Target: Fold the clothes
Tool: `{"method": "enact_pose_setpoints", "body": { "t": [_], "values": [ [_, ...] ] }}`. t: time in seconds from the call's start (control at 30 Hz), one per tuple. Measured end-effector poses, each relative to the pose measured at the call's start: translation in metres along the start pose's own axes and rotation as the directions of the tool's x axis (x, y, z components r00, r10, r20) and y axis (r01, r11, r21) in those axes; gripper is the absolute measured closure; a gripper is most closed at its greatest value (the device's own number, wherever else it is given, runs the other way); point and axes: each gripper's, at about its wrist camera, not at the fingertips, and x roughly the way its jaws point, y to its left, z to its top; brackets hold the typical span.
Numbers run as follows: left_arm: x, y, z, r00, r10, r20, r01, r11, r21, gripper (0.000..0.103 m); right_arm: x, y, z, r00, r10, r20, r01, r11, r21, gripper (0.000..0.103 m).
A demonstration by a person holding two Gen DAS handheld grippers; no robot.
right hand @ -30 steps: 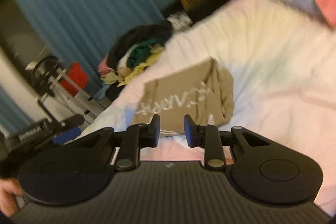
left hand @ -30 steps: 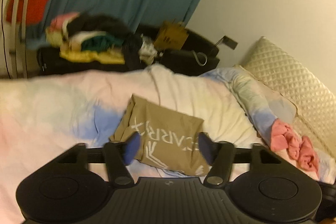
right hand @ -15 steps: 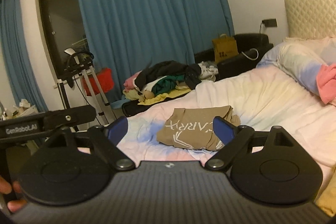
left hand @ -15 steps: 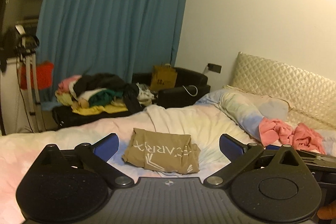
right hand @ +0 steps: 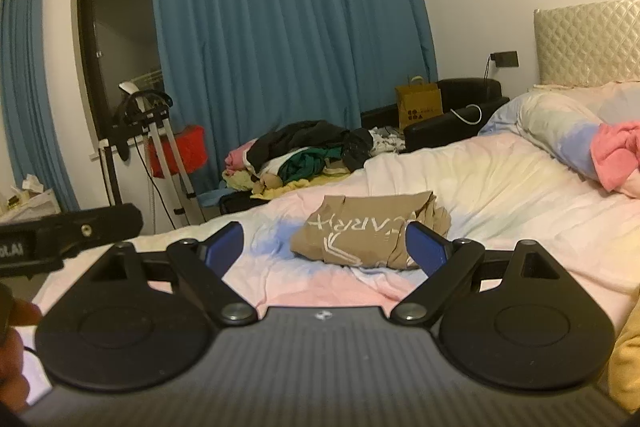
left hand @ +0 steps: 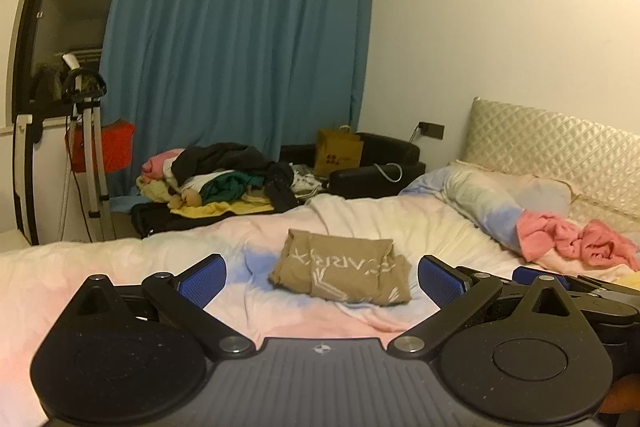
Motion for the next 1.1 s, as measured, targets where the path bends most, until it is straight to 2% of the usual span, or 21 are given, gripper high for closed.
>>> {"method": "enact_pose_setpoints", "body": {
  "t": [0.2,0.3,0.47,0.87,1.1],
  "values": [
    [0.012,0.014,-0.015,0.999,0.033,-0.024,-0.034,0.999,-0.022,0.000,0.007,0.009,-0.012,1.000,-0.015,0.002,0.015,0.999,-0.032,0.014],
    [0.014,0.019,-0.021,0.999,0.040,-0.033,-0.041,0.999,-0.031,0.000,0.009,0.010,-0.019,1.000,-0.021,0.009,0.021,1.000,-0.008,0.014],
    [0.018,0.021,-0.030,0.998,0.050,-0.039,-0.051,0.998,-0.022,0.000,0.013,0.003,-0.022,0.999,-0.037,-0.025,0.039,0.998,0.053,0.014],
    [0.018,0.014,-0.029,0.998,0.055,-0.038,-0.055,0.998,0.009,0.000,0.012,0.016,-0.024,0.998,-0.059,-0.035,0.058,0.998,-0.028,0.014],
    [0.017,0.016,-0.026,0.995,0.091,-0.041,-0.091,0.996,0.011,0.000,0.013,0.021,-0.025,0.997,-0.060,-0.042,0.058,0.997,-0.056,0.014]
  ]
}}
